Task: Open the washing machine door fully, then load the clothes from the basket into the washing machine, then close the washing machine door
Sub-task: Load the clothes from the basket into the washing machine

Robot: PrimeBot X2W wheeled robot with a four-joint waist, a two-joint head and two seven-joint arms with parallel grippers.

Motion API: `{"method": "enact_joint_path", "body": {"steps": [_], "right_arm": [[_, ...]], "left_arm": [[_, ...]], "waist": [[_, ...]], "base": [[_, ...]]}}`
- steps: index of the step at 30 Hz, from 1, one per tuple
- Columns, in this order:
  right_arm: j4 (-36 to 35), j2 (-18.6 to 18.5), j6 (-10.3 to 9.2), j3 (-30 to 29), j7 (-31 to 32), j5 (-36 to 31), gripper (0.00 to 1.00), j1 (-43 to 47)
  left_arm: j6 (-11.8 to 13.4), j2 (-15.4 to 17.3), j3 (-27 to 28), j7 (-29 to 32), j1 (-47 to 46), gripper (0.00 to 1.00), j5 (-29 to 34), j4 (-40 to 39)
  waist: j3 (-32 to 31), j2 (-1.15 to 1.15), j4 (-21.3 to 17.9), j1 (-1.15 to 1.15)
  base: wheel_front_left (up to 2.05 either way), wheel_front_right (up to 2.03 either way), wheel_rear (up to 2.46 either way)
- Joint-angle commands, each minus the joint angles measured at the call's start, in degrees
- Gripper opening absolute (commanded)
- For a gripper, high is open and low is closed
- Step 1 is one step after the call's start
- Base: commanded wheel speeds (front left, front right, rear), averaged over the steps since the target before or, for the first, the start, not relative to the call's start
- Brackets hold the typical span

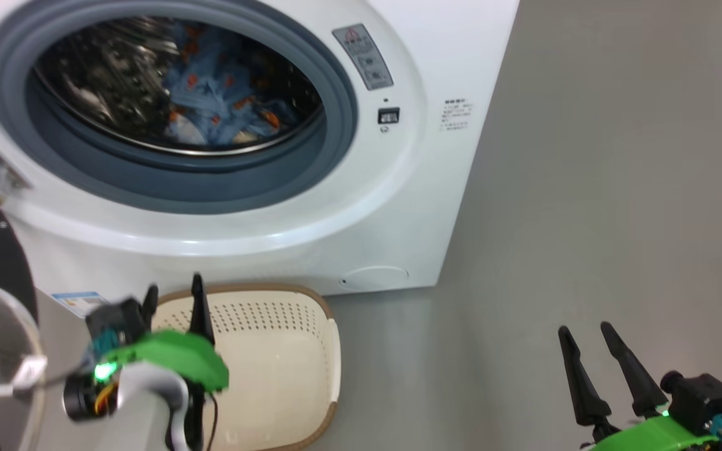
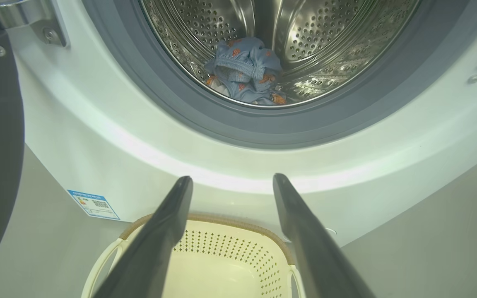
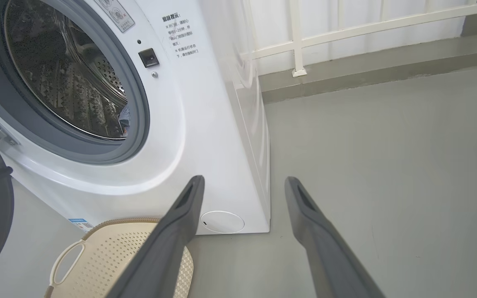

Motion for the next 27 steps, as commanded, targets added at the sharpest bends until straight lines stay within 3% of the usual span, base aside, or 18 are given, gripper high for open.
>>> {"method": "enact_joint_path", "body": {"steps": [1, 6, 12, 27], "right_arm": [[-1.5, -0.3, 0.09, 0.7, -0.3, -0.9, 1.0, 0.8], [-1.7, -0.1, 0.09, -0.4, -0.3, -1.2, 1.0, 2.8], [-2.0, 0.5, 0.09, -0.6, -0.3, -1.5, 1.0, 3.5], [-3.5, 1.5, 0.09, -1.9, -0.3, -4.3, 1.0, 5.5]], "left_arm": [[0.2, 1.3, 2.2, -0.6, 2.2, 1.0, 0.9, -3.8], [1.0, 1.2, 3.3, -0.6, 11.1, 1.0, 3.7, -12.0], [1.4, 1.1, 3.6, -0.6, 17.2, 1.0, 6.0, -16.4], [1.9, 1.1, 5.1, -0.6, 29.5, 1.0, 12.3, -30.6]], "waist": [[-2.9, 0.0, 1.9, 0.0], [-5.5, 0.0, 3.5, 0.0], [-7.5, 0.0, 4.3, 0.0], [-10.8, 0.0, 2.0, 0.0]], "base": [[0.0, 0.0, 0.0], [0.0, 0.0, 0.0], [0.0, 0.0, 0.0], [0.0, 0.0, 0.0]]}}
